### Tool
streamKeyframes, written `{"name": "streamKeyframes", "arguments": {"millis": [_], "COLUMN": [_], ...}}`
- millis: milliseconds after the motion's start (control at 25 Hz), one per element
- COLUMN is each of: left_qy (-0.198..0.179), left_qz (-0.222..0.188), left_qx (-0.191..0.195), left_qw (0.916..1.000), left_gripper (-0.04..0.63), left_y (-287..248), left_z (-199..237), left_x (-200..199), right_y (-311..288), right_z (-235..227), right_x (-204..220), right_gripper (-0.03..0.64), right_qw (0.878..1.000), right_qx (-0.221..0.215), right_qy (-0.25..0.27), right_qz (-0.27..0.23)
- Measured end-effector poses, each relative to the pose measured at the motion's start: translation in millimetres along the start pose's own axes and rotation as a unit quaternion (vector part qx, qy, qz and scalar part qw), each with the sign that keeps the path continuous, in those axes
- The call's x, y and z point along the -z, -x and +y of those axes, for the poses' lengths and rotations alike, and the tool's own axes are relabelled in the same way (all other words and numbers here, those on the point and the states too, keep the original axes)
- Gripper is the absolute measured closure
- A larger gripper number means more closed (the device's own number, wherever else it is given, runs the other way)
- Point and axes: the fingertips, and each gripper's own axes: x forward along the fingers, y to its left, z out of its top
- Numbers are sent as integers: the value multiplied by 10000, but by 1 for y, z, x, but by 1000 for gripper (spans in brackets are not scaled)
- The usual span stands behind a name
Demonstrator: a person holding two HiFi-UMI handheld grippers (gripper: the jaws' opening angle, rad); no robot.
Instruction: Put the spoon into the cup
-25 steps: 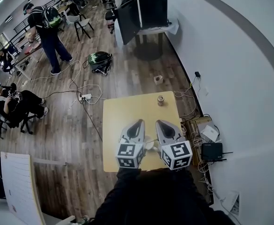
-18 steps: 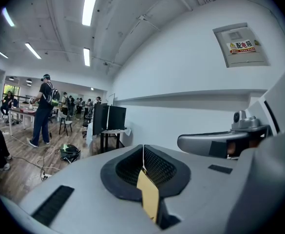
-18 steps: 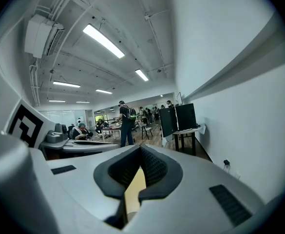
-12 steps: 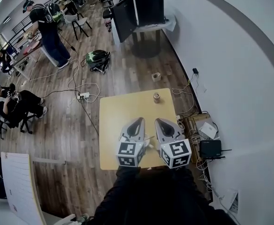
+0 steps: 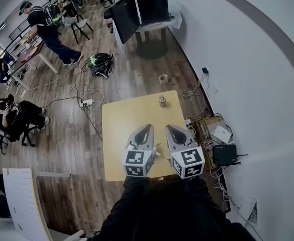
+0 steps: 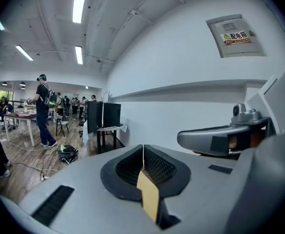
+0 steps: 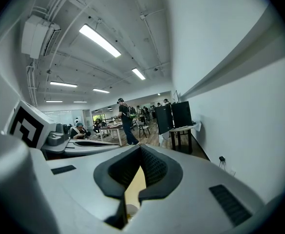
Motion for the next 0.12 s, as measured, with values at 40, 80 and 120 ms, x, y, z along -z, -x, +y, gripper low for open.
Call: {"name": "streamKeyframes", "arguments": {"millis": [40, 80, 120], "left_qy": [2, 8, 16], "left_qz": [8, 14, 19], "left_qx": [5, 10, 14], "left_qw": [10000, 10000, 10000], "left_gripper": [560, 560, 560], "left_y": [-2, -4, -6], "left_z": [-2, -4, -6], "left_x": [1, 2, 3], "right_y": [1, 2, 4], "right_z": [-3, -6, -9], "right_x": [1, 2, 2], "right_gripper": [595, 595, 595], "right_qw": [10000, 10000, 10000], "right_qx": [14, 28, 42], "right_qy": [-5, -10, -16], "right_qz": [2, 3, 4]}}
